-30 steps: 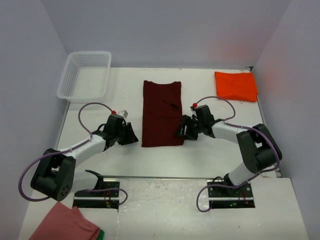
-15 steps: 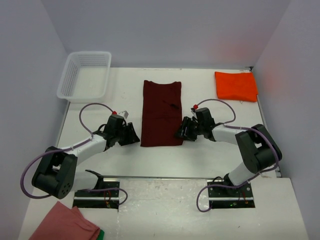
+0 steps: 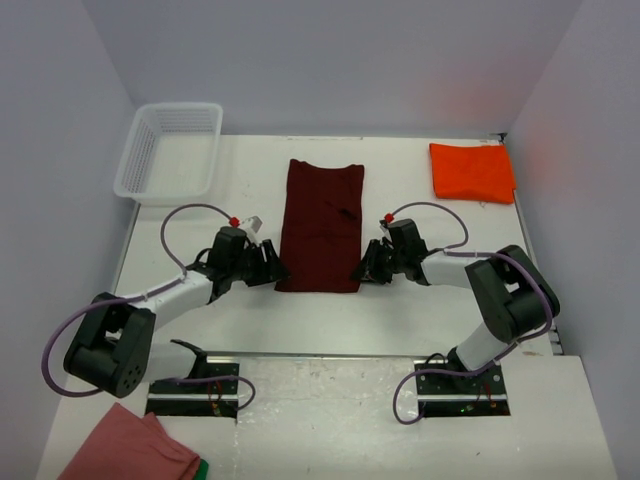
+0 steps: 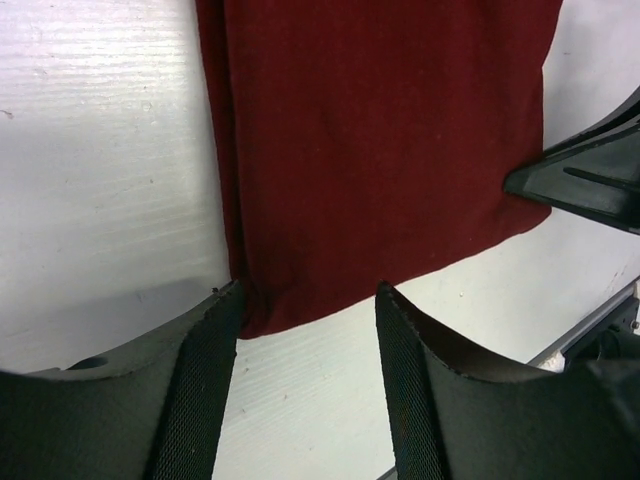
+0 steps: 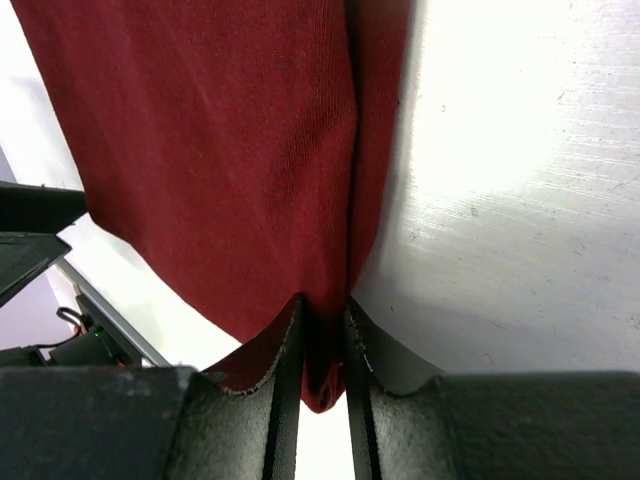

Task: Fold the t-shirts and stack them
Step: Grab one side of the 2/3 rectangular tshirt with both arms

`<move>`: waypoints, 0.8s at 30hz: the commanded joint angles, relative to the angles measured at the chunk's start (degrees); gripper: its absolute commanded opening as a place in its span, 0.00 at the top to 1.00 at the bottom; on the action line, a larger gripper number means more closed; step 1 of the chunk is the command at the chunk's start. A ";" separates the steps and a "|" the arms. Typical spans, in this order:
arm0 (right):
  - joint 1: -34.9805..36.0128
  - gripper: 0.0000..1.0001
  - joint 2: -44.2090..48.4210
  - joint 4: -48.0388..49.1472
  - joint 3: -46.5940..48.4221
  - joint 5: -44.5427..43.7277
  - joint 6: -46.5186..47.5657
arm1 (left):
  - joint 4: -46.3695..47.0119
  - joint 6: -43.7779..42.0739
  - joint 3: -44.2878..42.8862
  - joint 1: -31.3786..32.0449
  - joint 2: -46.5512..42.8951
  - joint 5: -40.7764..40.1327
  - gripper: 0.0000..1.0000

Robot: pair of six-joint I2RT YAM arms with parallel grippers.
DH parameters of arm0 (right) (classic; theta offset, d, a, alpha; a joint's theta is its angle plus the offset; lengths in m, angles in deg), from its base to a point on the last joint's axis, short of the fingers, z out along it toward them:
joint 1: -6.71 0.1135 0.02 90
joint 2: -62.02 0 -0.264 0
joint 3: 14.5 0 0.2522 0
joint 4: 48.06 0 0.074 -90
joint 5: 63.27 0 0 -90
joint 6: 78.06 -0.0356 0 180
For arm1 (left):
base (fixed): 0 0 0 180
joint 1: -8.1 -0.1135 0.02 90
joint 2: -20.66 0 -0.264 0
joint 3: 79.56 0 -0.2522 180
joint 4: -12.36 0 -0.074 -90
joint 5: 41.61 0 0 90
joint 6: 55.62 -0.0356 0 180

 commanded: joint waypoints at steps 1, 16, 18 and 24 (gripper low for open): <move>0.50 0.78 -1.73 -4.58 -1.82 -4.08 1.03 | 3.77 -0.09 0.87 -0.29 2.04 1.16 0.43; 0.76 1.00 1.52 -6.87 -1.64 -4.60 1.03 | 3.77 0.08 0.52 0.59 9.33 -4.38 0.44; 0.85 1.00 1.96 -7.04 -1.82 -4.78 1.03 | 5.17 0.35 0.96 0.68 10.13 -3.33 0.46; 1.02 1.00 2.22 -7.66 -1.21 -4.96 1.29 | 8.52 1.40 2.19 0.85 12.95 0.98 0.66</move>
